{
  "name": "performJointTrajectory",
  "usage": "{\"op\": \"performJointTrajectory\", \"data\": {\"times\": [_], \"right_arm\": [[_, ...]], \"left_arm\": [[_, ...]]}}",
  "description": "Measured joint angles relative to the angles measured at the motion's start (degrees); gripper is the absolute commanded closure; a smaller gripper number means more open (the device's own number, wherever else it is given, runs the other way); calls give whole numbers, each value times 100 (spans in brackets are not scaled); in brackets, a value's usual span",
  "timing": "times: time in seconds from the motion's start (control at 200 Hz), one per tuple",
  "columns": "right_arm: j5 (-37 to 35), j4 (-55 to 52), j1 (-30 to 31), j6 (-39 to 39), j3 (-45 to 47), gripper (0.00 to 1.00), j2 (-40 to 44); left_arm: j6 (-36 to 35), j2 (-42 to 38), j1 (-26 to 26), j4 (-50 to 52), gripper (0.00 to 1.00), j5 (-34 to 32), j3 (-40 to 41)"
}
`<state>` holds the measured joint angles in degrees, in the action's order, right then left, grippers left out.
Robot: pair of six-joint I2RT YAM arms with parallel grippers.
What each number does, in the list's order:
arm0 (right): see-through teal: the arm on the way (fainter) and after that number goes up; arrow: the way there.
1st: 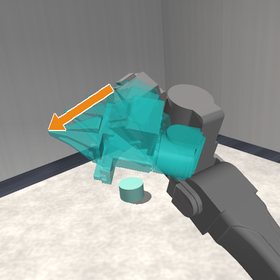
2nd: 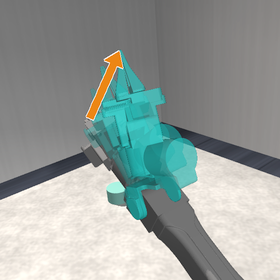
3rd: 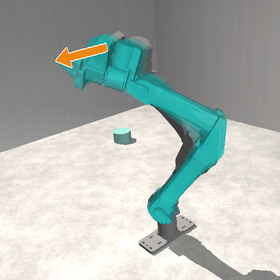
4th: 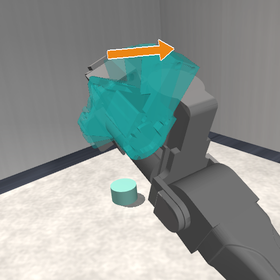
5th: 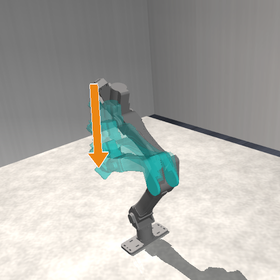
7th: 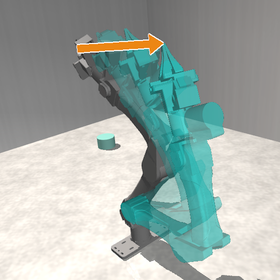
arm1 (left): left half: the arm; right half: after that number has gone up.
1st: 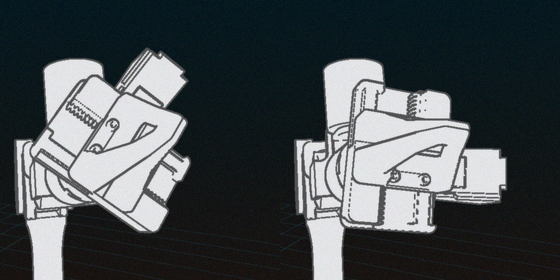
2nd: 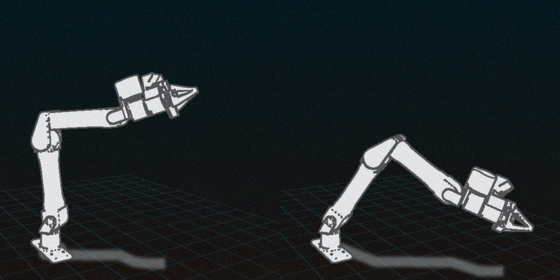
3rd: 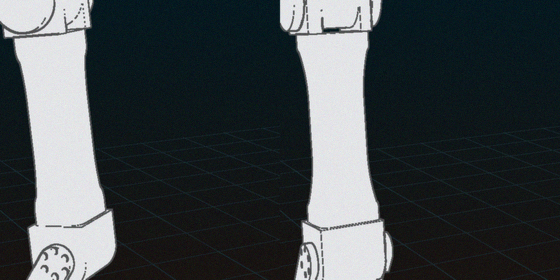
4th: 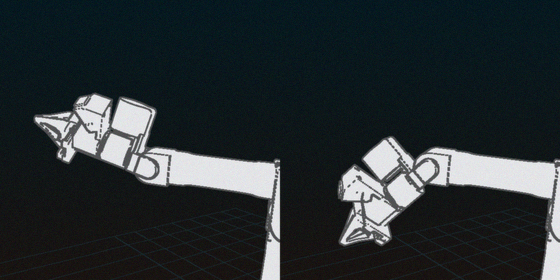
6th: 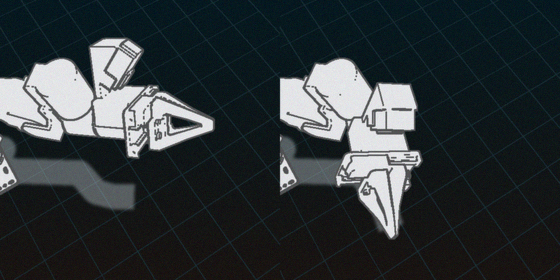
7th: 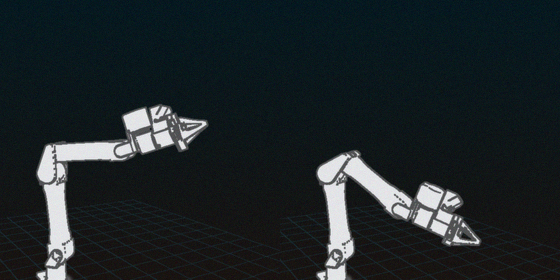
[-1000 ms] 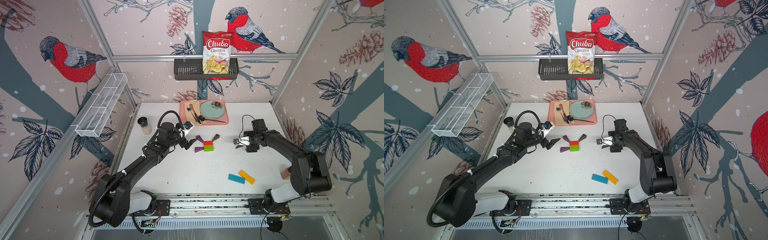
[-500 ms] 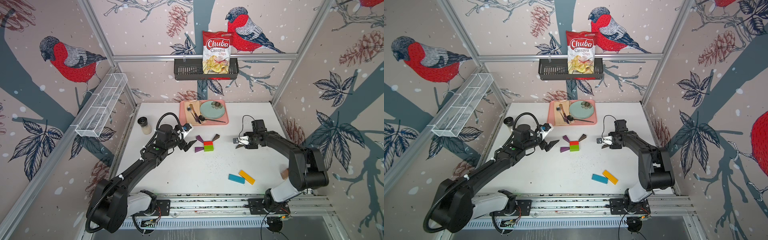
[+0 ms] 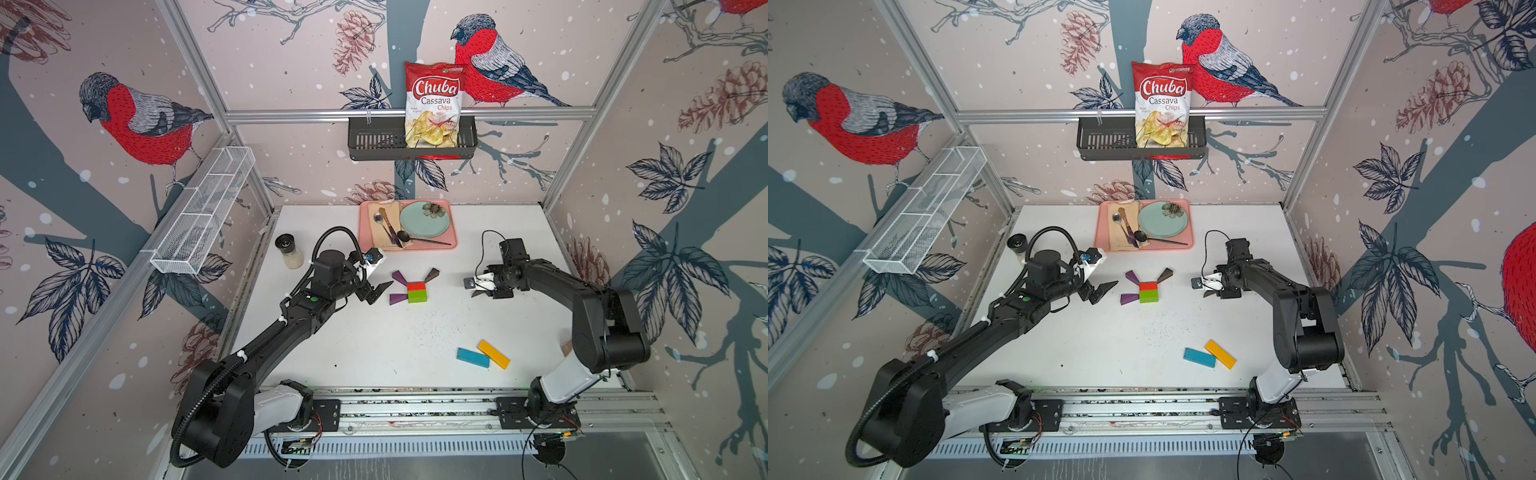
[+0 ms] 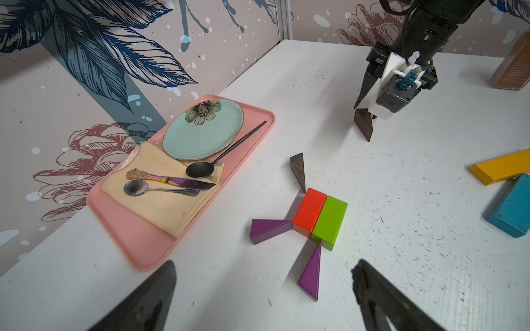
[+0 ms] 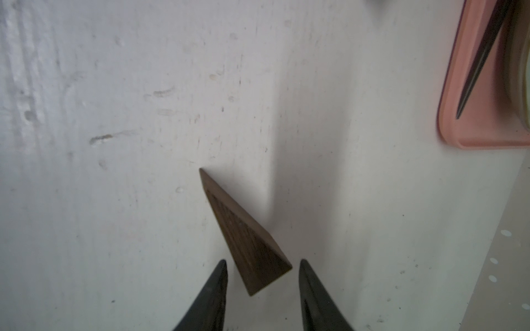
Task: Assemble a small pinwheel with building blocks
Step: Pick up the building block from the center of the board.
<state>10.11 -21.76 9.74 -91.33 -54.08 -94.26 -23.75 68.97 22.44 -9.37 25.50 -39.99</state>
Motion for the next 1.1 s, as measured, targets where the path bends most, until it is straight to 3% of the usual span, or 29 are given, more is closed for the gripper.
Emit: {"op": "performJointTrajectory", "data": {"times": [0.695,1.101], "right_arm": [[-2,-144,74,-7,-22,73,-164],[98,-387,232,149,-319,74,-343]], "left_arm": [[-2,136,0,2,5,-7,-66],[-22,157,-22,2,5,-7,-83]]}}
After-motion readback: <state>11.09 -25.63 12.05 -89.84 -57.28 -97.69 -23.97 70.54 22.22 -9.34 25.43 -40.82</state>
